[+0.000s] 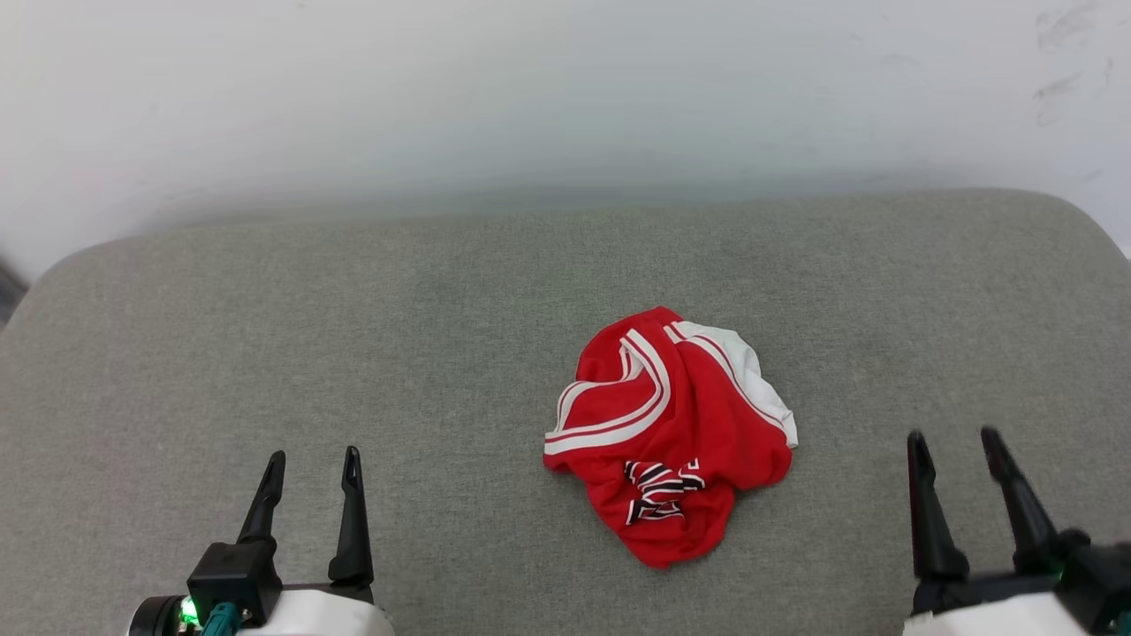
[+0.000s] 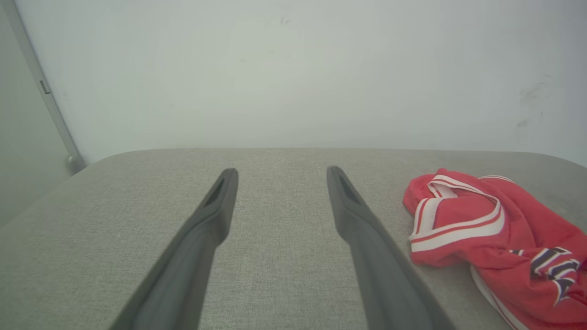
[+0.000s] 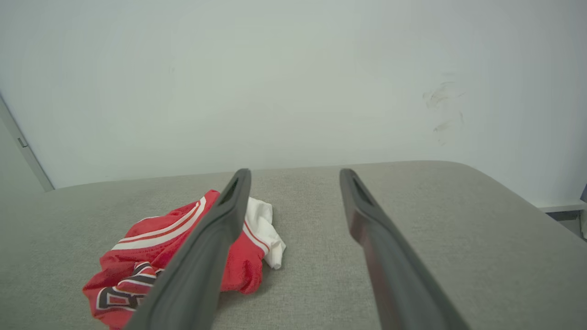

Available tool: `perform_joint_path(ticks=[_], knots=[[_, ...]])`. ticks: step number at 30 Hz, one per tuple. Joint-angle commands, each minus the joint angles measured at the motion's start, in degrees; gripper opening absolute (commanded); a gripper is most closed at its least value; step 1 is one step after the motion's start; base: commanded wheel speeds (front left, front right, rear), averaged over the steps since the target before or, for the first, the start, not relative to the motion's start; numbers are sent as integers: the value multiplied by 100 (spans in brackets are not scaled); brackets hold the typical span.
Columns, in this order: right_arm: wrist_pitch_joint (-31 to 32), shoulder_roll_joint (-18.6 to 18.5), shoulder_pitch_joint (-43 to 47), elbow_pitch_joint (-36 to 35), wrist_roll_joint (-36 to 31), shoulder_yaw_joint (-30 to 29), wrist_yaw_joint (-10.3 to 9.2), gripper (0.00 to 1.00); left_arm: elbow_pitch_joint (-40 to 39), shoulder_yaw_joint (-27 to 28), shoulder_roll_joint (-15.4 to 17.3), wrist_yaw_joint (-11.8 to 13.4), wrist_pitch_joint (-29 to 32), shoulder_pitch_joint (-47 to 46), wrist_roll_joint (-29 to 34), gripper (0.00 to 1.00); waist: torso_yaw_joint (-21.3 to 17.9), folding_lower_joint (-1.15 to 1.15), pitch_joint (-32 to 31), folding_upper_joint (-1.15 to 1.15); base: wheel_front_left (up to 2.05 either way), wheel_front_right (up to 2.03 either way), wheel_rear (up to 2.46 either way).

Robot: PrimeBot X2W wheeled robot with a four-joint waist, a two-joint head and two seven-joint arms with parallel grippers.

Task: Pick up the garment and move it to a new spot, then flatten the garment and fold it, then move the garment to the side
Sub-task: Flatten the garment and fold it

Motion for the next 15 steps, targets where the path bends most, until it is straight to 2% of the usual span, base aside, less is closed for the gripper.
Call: perform_joint_path(ticks=[1, 8, 11, 15], knots=[[-12, 11, -164, -60, -56, 6, -2, 100, 7, 21, -15, -33, -15, 41, 17, 100, -4, 0, 11, 0, 0, 0, 0], [-12, -21, -1324, -366, -503, 7, -2, 100, -37, 77, -46, -46, -15, -75, 11, 100, -61, 0, 210, 0, 0, 0, 0], [-12, -298, -2026, -359, -528, 139, -2, 100, -53, 53, -50, -56, -15, -183, 17, 100, -68, 0, 394, 0, 0, 0, 0], [-11, -906, -2981, 52, -409, 599, -2, 100, -59, 1, -49, -63, -15, -359, -11, 100, -56, 0, 608, 0, 0, 0, 0]])
